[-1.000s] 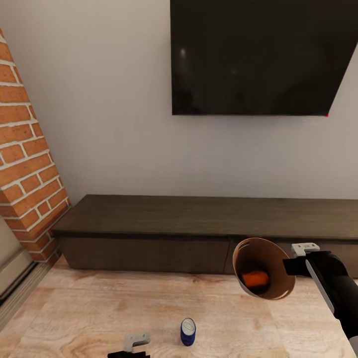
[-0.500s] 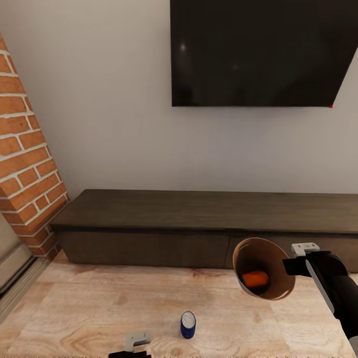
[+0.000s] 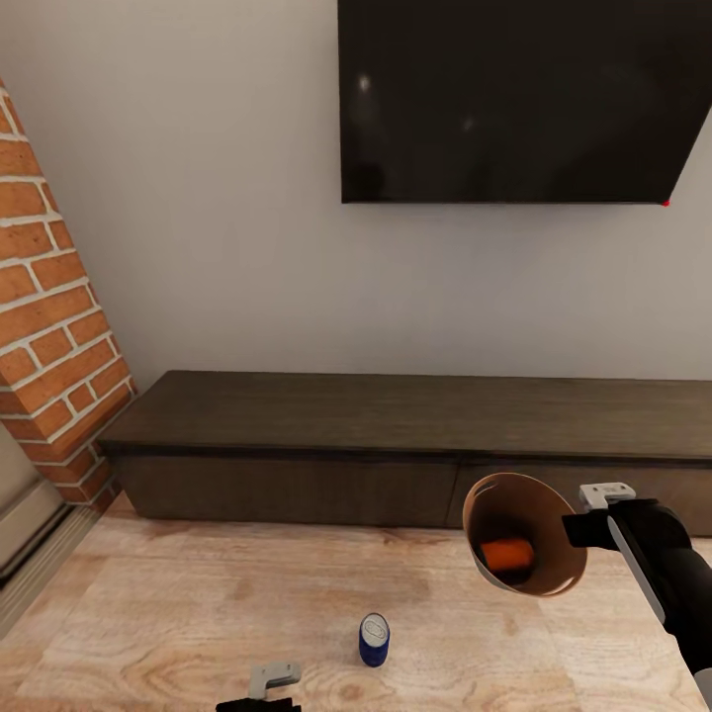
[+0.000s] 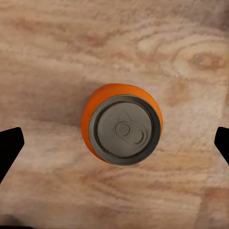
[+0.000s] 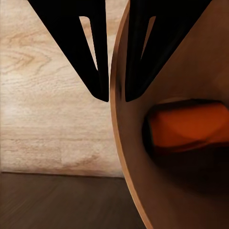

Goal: Put the three can of soda from the living room inside the tash can in the kitchen.

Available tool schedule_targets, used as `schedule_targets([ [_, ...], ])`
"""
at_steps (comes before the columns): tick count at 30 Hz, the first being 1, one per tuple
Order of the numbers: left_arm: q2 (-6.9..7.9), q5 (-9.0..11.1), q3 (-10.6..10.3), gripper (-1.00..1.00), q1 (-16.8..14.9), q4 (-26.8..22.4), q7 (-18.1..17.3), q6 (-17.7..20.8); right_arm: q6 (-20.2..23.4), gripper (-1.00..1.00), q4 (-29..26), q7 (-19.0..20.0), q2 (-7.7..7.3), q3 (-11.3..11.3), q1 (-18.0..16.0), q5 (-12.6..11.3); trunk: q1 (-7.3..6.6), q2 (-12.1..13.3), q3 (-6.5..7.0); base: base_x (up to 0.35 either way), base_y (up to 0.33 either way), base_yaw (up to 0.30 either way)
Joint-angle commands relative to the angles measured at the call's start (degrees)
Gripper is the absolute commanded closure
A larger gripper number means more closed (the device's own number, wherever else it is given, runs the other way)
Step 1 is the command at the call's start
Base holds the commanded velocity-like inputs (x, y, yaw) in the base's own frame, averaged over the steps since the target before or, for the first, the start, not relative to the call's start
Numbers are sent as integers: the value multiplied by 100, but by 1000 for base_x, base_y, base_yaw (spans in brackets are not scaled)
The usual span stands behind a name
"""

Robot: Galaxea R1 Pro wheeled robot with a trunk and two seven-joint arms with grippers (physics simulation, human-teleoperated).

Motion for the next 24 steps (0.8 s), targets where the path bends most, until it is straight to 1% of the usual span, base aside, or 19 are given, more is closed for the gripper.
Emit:
schedule_targets([
  [1, -1, 0, 0, -100, 0, -1, 0, -8, 2, 100, -2, 24, 0, -1, -3, -47, -1, 0, 1, 0, 0, 0],
  [12, -6, -17, -8, -100, -1, -4, 2, -177, 2, 100, -2, 24, 0, 0, -3, -47, -1, 0, 1, 0, 0, 0],
  [18, -7, -12, -9, -100, -4, -4, 0, -203, 2, 100, -2, 24, 0, 0, -3, -47, -1, 0, 1, 0, 0, 0],
  [24, -7, -9, -9, -100, -8, -4, -7, -206, 2, 100, -3, 24, 0, -2, -3, -47, 15, -8, -132, 0, 0, 0],
])
